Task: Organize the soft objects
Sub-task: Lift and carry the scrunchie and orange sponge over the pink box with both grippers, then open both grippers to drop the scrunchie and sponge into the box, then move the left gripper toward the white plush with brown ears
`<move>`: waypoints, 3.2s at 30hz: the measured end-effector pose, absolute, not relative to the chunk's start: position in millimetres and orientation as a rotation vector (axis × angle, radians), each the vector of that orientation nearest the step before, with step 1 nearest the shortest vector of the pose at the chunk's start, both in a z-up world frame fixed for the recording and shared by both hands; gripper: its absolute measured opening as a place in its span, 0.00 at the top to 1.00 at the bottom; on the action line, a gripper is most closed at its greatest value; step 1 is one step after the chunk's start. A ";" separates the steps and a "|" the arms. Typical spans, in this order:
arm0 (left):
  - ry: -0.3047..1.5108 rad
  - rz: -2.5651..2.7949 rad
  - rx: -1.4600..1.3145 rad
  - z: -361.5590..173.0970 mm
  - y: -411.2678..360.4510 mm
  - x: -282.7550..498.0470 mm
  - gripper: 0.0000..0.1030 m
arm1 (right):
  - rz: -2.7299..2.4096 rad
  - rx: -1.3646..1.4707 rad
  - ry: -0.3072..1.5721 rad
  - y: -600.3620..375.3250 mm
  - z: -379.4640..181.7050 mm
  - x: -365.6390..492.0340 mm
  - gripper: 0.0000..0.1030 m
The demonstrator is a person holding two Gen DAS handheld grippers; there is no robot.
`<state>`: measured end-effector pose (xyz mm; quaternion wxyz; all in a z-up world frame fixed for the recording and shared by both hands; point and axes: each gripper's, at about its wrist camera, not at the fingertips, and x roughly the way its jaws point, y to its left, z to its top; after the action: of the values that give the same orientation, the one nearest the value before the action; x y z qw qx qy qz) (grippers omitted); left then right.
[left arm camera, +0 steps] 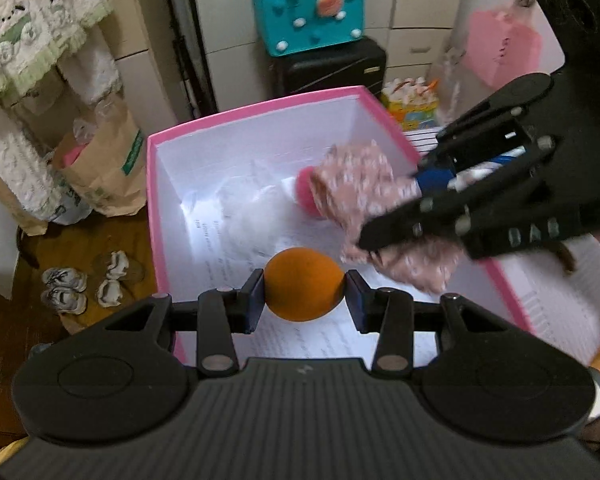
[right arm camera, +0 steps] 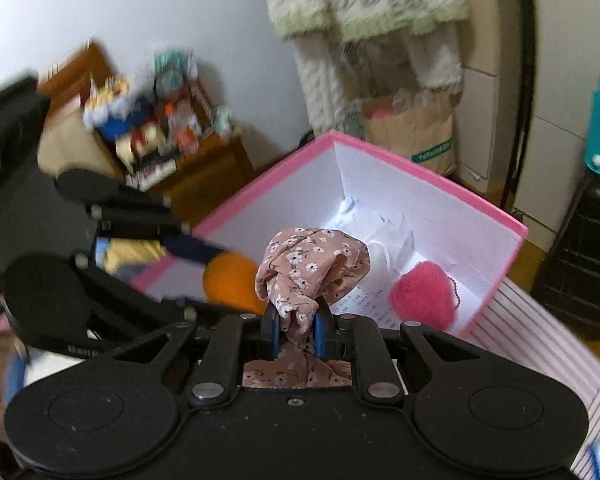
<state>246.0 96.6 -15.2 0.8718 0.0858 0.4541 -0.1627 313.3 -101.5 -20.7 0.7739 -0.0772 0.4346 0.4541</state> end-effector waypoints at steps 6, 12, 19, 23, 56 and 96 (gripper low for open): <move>0.972 -0.341 0.152 -29.9 106.3 267.5 0.60 | 0.923 -0.272 0.976 -102.3 -38.3 320.0 0.82; 0.968 -0.388 0.165 -36.6 101.0 269.9 0.60 | 0.853 -0.307 0.986 -119.7 -35.0 307.4 0.83; 0.959 -0.421 0.183 -41.8 93.3 273.1 0.60 | 0.766 -0.295 1.026 -134.4 -34.2 296.9 0.83; 0.990 -0.423 0.216 -42.1 84.0 285.3 0.59 | 0.798 -0.415 1.024 -115.0 -33.8 305.7 0.78; 0.955 -0.348 0.219 17.1 79.4 226.7 0.38 | 0.759 -0.271 0.840 -163.4 35.8 218.8 0.46; 0.960 -0.552 0.425 27.1 -9.2 56.5 0.24 | 0.611 -0.128 0.839 -277.7 20.5 69.5 0.40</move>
<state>56.5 -9.2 27.1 0.8292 0.2003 0.4524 -0.2602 69.5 -277.7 20.5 0.8664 -0.0609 0.4006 0.2917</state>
